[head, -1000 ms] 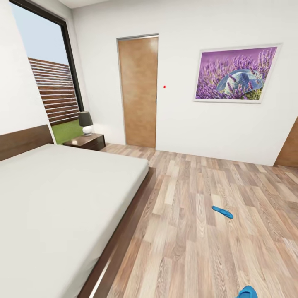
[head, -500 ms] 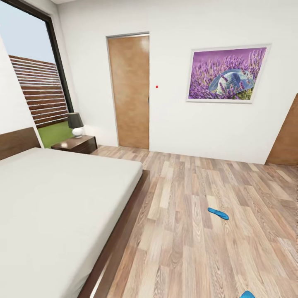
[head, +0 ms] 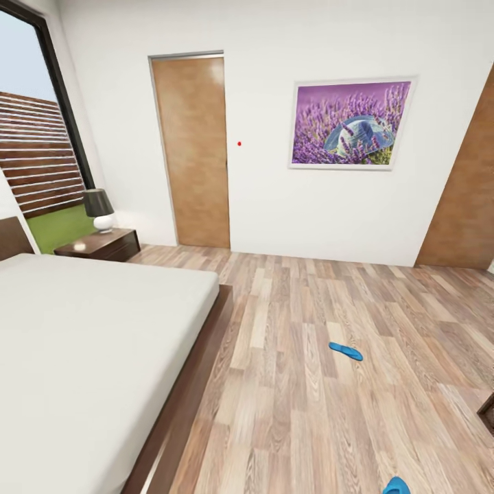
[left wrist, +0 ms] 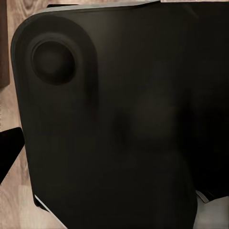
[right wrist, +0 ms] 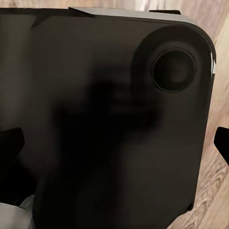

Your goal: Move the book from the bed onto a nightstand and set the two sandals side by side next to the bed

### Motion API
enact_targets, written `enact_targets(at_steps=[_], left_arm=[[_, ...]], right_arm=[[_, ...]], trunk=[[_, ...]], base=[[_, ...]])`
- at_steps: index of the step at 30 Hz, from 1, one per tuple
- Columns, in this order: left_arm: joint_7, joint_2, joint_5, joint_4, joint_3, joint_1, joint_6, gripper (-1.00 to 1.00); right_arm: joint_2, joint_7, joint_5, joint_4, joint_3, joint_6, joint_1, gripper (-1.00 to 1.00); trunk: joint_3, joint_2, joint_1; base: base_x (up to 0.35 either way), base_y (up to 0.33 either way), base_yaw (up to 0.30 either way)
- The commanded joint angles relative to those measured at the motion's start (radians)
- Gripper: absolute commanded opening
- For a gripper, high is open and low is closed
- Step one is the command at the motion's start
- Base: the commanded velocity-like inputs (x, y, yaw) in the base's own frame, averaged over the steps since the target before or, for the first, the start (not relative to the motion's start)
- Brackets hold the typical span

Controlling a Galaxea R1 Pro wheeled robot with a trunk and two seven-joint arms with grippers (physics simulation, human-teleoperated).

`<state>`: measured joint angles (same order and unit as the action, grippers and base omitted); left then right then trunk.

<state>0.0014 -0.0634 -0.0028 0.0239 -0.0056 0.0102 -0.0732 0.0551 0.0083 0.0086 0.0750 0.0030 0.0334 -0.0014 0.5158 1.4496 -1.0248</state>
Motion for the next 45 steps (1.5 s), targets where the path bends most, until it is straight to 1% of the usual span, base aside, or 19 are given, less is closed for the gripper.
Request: enact_targets(at_steps=[1,17,27,38,45], left_arm=[[0.000,0.000,0.000,-0.001,-0.001,0.001,-0.004,1.00],[0.000,-0.001,0.000,-0.001,-0.001,0.001,-0.004,1.00],[0.000,-0.001,0.000,-0.001,-0.001,0.001,-0.004,1.00],[0.000,-0.001,0.000,-0.001,-0.001,0.001,-0.004,1.00],[0.000,-0.001,0.000,-0.001,-0.001,0.001,-0.004,1.00]], right_arm=[[0.000,0.001,0.001,0.000,0.000,0.002,0.000,1.00],[0.000,0.001,0.002,0.000,0.000,0.003,0.000,1.00],[0.000,0.001,0.002,0.000,0.000,0.003,0.000,1.00],[0.000,0.001,0.001,0.000,0.000,0.003,0.000,1.00],[0.000,0.001,0.001,0.000,0.000,0.003,0.000,1.00]], trunk=[[0.001,0.000,0.000],[0.001,0.000,0.000],[0.001,0.000,0.000],[0.001,0.000,0.000],[0.001,0.000,0.000]], base=[[0.109,0.000,-0.052],[0.109,0.000,-0.014],[0.194,0.000,-0.008],[0.157,0.000,-0.107],[0.140,0.000,-0.044]])
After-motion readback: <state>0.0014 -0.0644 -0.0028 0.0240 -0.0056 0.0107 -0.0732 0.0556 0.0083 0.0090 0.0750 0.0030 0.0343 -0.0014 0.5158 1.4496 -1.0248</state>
